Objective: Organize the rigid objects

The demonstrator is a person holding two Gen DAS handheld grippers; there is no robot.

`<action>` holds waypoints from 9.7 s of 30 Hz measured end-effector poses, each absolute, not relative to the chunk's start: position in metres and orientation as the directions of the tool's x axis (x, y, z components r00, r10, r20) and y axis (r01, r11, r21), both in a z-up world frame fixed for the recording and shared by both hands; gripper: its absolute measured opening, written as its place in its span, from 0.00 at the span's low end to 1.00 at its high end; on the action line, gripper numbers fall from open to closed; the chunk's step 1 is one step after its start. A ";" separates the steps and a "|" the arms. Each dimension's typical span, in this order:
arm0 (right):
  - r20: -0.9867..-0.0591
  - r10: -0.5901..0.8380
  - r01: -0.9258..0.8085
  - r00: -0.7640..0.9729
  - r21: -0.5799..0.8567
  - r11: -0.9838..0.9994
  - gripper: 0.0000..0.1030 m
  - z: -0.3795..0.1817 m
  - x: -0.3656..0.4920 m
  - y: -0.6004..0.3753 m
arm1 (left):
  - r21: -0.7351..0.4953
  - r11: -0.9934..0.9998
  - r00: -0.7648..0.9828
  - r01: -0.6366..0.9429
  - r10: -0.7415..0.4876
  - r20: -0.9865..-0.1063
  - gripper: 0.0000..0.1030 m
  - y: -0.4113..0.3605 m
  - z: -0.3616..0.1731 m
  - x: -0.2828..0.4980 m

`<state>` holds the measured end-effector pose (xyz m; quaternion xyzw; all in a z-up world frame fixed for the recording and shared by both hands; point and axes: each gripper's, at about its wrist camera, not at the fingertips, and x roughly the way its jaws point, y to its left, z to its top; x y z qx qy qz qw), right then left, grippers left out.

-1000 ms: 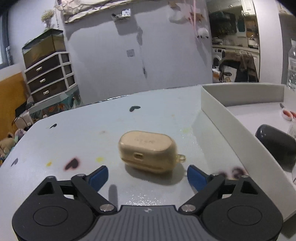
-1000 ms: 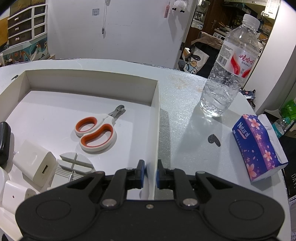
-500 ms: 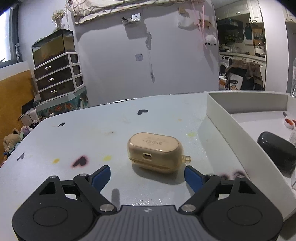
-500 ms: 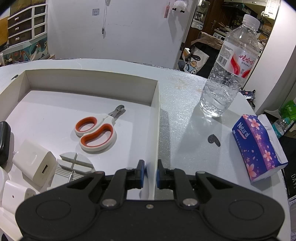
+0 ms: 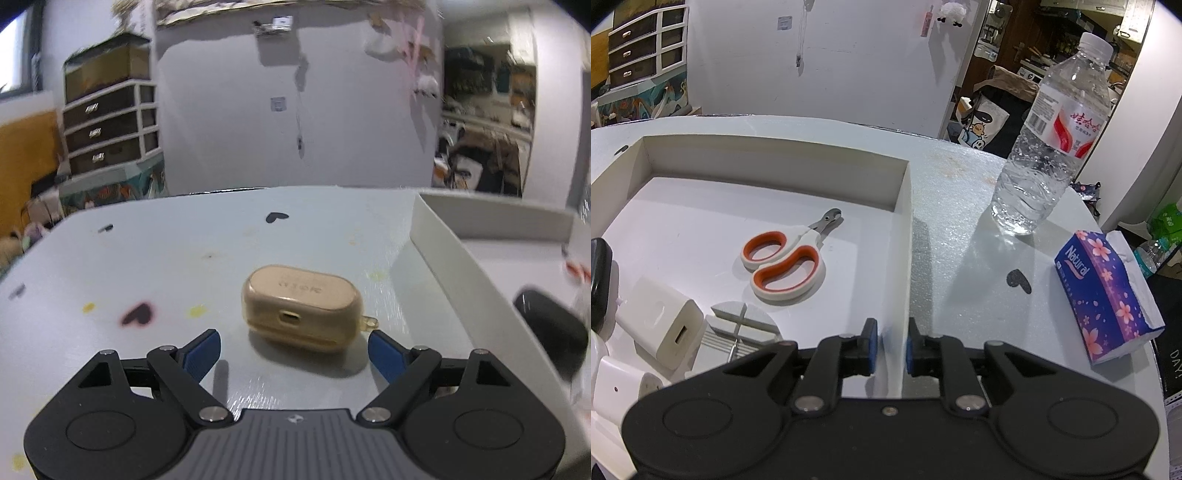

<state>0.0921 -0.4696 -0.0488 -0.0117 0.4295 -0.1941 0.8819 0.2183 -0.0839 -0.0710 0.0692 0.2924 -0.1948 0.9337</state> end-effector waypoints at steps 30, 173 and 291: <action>-0.750 -0.359 0.332 0.556 -0.196 0.923 0.16 -0.049 0.092 -0.467 | -0.091 0.948 0.798 0.306 -0.307 -0.519 0.76 -0.100 -0.066 0.234; -0.510 -0.266 0.309 0.818 0.001 0.951 0.79 0.042 -0.075 -0.360 | -0.065 0.859 0.749 0.508 -0.478 -0.460 1.00 -0.149 0.031 0.021; -0.514 -0.322 0.379 0.795 0.005 0.926 0.92 0.023 -0.095 -0.369 | -0.004 0.877 0.765 0.480 -0.421 -0.488 1.00 -0.156 0.014 0.012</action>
